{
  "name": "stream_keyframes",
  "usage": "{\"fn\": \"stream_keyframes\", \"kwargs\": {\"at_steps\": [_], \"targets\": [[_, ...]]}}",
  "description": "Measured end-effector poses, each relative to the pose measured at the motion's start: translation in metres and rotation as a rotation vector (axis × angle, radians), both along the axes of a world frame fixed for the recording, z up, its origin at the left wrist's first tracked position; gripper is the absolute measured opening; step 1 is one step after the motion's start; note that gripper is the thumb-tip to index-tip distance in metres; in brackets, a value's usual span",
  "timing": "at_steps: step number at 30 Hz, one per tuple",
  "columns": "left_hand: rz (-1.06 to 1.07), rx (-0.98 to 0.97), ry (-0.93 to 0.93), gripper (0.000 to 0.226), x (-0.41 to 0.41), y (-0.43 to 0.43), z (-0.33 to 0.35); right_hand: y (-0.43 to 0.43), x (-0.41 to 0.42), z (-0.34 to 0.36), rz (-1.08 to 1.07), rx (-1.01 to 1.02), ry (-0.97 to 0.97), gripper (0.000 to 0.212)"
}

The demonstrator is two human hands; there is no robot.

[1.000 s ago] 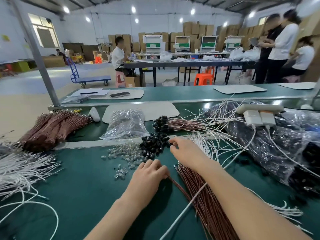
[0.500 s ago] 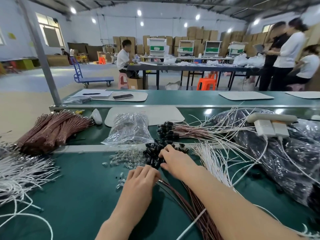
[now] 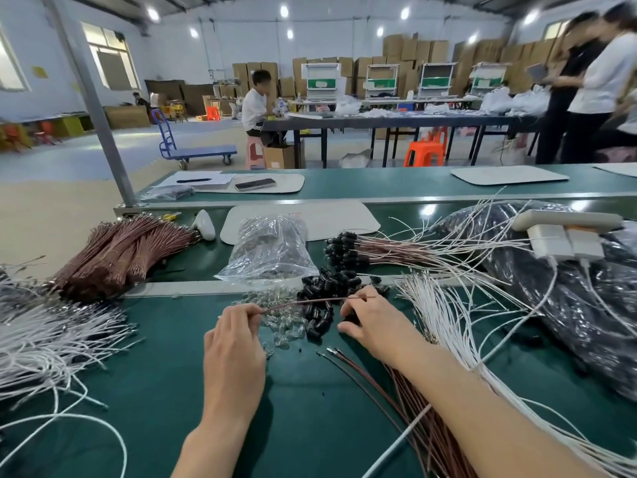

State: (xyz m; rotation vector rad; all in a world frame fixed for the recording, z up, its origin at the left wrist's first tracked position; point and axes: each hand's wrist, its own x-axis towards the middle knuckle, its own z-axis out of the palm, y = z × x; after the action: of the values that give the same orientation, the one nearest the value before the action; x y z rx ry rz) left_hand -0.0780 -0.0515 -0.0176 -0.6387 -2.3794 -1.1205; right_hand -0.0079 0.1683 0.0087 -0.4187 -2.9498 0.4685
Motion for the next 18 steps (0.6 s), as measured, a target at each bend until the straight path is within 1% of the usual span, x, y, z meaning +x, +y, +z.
{"fn": "stream_keyframes", "kwargs": {"at_steps": [1,3,5,8,10,11,13,18], "targets": [[-0.003,0.012,-0.009,0.012,0.001,0.000,0.000,0.000,0.005,-0.002,-0.015,-0.029,0.058,0.027],[-0.019,0.040,-0.022,0.011,0.002,0.000,0.000,-0.001,0.018,-0.004,-0.073,-0.205,0.245,0.021],[-0.031,0.069,-0.031,0.012,0.003,0.002,0.000,-0.001,0.033,-0.004,-0.145,-0.493,0.419,0.018],[-0.038,0.087,-0.037,0.012,0.005,0.003,0.000,0.001,0.051,-0.006,-0.232,-0.999,0.615,0.022],[-0.047,0.082,-0.032,0.014,0.005,0.003,-0.001,0.005,0.057,-0.006,-0.242,-1.318,0.733,0.025],[-0.052,0.081,-0.039,0.015,0.005,0.003,-0.001,0.007,0.059,-0.005,-0.234,-1.435,0.775,0.024],[-0.058,0.081,-0.065,0.015,0.004,0.004,-0.001,0.010,0.061,-0.003,-0.223,-1.537,0.801,0.024],[-0.078,0.056,-0.057,0.012,0.004,0.005,-0.001,0.007,0.060,-0.002,-0.210,-1.626,0.797,0.028]]}}
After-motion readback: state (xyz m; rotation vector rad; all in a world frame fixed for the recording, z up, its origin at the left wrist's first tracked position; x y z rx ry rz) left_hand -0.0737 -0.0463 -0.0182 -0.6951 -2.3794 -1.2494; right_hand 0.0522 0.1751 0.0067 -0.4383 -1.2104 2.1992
